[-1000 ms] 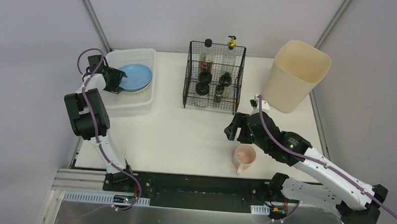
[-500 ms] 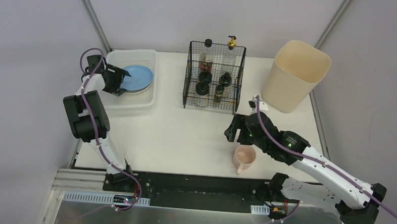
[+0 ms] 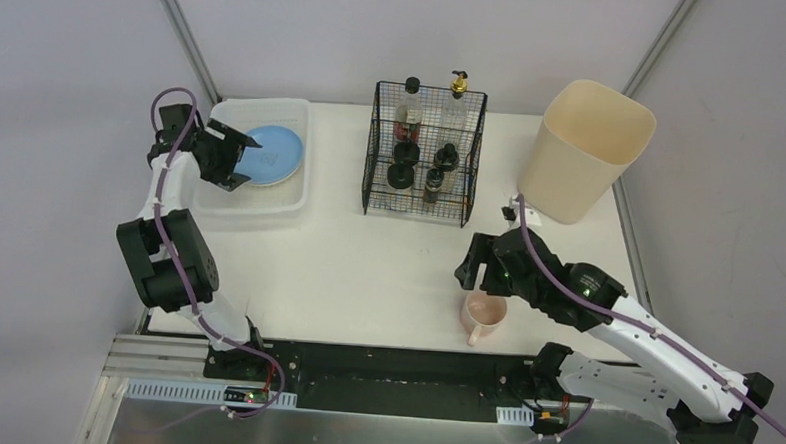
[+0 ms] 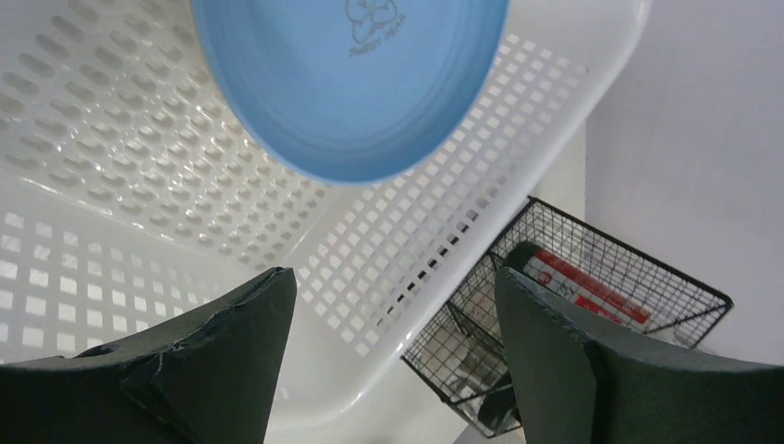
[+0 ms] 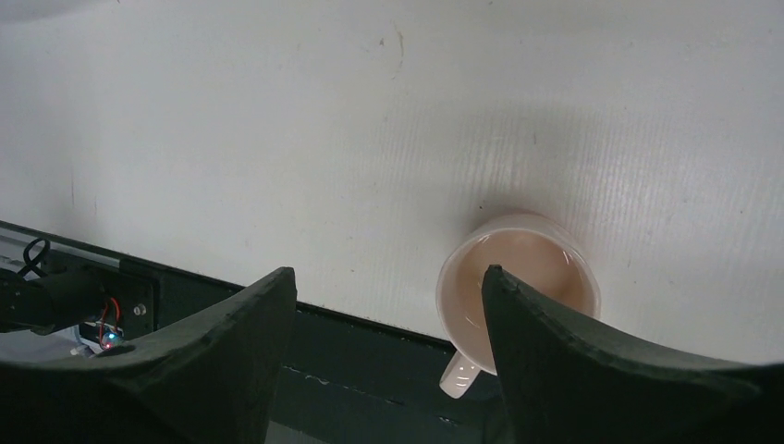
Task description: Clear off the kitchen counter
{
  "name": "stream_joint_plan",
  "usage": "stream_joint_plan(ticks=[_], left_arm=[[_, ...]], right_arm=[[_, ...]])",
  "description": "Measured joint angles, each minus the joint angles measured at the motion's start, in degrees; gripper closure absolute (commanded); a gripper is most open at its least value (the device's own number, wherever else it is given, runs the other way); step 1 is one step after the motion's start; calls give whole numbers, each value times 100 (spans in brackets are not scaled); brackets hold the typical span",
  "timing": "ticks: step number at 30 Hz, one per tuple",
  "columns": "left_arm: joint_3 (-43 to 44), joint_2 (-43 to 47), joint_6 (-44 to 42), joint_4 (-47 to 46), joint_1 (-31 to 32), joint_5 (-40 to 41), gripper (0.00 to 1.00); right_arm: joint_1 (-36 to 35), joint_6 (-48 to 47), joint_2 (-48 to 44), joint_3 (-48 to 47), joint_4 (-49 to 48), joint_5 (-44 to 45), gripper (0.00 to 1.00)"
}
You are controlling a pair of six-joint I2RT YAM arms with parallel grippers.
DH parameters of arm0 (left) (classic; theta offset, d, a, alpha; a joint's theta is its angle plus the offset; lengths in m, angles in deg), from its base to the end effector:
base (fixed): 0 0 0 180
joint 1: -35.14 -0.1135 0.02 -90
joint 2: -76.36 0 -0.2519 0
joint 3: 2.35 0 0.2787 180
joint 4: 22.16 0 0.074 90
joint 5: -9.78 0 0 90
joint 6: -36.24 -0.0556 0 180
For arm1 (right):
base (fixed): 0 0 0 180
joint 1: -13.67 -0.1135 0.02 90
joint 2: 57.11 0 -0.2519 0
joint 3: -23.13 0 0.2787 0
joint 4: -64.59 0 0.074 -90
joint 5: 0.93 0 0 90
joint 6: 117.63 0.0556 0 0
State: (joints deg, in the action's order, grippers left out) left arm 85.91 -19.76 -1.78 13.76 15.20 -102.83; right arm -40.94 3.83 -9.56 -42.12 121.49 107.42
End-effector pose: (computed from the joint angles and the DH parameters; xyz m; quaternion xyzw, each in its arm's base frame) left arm 0.3959 0.1209 0.2391 -0.4673 0.7752 -0.2795 0.3202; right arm 0.1380 0.1641 0.3040 -0.1119 0.8874 0.1837 0.4078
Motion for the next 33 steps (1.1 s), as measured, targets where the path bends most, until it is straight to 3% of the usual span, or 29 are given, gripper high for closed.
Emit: stream_joint_plan(ticks=[12, 22, 27, 33], left_arm=[[-417, 1266, -518, 330, 2, -680, 16], [-1554, 2315, -1427, 866, 247, -1355, 14], [-1840, 2876, -1821, 1161, 579, -1458, 14], [-2218, 3412, -2017, 1325, 813, -1497, 13]], right_arm=[[0, 111, 258, -15, 656, -170, 24], [0, 328, 496, 278, 688, -306, 29], [0, 459, 691, 304, 695, -391, 40], [0, 776, 605, 409, 763, -271, 73]])
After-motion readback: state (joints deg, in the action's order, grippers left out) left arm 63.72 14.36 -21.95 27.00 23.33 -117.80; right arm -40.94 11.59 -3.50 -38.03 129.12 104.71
